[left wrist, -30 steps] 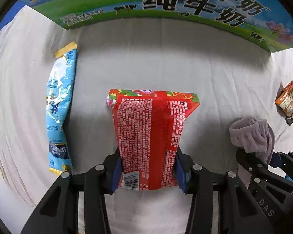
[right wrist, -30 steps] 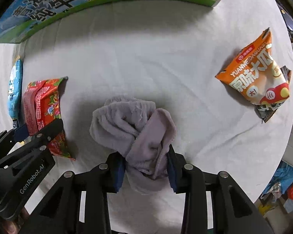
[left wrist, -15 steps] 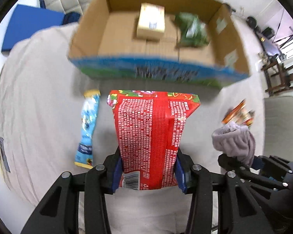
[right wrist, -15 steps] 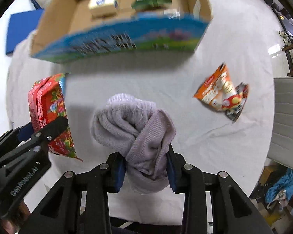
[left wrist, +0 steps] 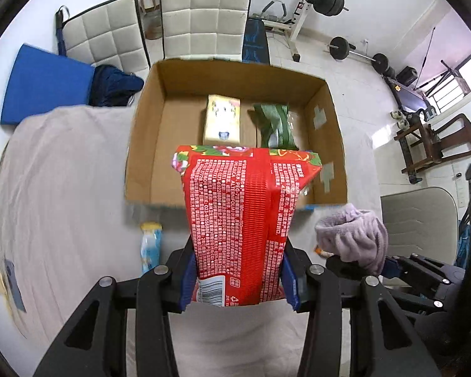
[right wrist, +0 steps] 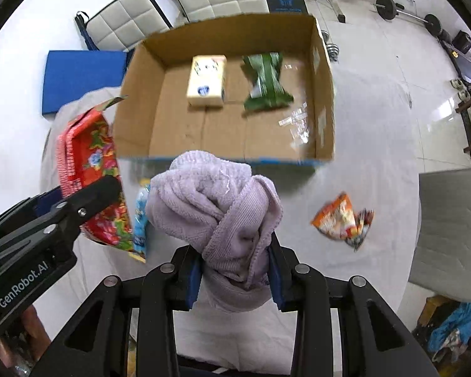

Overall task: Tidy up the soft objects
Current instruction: 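Carry the red bag and sock into the box and release both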

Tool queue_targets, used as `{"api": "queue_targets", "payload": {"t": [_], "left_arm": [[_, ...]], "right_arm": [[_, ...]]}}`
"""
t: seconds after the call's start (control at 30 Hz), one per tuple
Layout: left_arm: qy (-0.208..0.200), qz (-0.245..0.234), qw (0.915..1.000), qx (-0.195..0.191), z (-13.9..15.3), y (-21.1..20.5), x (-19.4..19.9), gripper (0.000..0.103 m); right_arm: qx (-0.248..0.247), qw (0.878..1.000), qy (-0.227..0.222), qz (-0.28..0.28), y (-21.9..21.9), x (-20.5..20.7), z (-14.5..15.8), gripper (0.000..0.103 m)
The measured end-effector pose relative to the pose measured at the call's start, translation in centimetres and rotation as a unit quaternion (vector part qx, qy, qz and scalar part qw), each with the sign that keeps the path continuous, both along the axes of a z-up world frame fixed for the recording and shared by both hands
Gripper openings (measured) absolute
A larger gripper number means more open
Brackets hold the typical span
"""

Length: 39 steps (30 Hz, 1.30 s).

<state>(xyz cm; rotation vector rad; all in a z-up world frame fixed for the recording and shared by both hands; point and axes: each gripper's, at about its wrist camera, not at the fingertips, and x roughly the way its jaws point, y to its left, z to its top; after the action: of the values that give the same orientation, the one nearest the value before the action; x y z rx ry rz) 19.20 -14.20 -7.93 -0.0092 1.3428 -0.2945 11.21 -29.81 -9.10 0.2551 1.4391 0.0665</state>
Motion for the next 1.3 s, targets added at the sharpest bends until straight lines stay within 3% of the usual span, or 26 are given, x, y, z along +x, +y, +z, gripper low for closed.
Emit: {"api": "queue_targets", "payload": {"t": [0.17,0.33,0.57,0.83,1.07,1.17,1.23,1.3], "left_arm": [[0.021,-0.009,0.9996,0.015,-1.4,0.2,6.5,0.042],[0.065,-0.001,0.9971,0.04,-5.9,0.5,13.3,0.042],[0.107,0.01,0.991,0.08,-12.1,0.4,19.5,0.042],[0.128,0.01,0.9853,0.112,-15.6,0.5,22.7,0.042],[0.144,0.007,0.9813,0.127,-16.9,0.2,23.4,0.045],[0.149,0.023,0.9808,0.124,-16.9,0.7,23.3,0.046],[0.147,0.032,0.9815,0.118,-16.6,1.1,23.4,0.051],[0.138,0.037,0.9825,0.119,-16.0,1.4,23.3,0.055]], "right_arm": [[-0.018,1.0,-0.002,-0.016,-1.6,5.2,-1.3,0.037],[-0.032,0.998,0.026,-0.042,-3.5,10.1,-4.3,0.037],[-0.05,0.993,0.076,-0.075,-5.1,14.5,-10.4,0.037],[-0.057,0.99,0.103,-0.073,-5.0,16.3,-14.2,0.037],[-0.062,0.989,0.126,-0.057,-3.7,16.8,-15.8,0.04],[-0.052,0.987,0.14,-0.053,-3.6,17.1,-16.6,0.049],[-0.054,0.988,0.136,-0.054,-3.5,17.1,-16.4,0.063],[-0.053,0.988,0.134,-0.055,-3.5,17.0,-16.2,0.065]]}}
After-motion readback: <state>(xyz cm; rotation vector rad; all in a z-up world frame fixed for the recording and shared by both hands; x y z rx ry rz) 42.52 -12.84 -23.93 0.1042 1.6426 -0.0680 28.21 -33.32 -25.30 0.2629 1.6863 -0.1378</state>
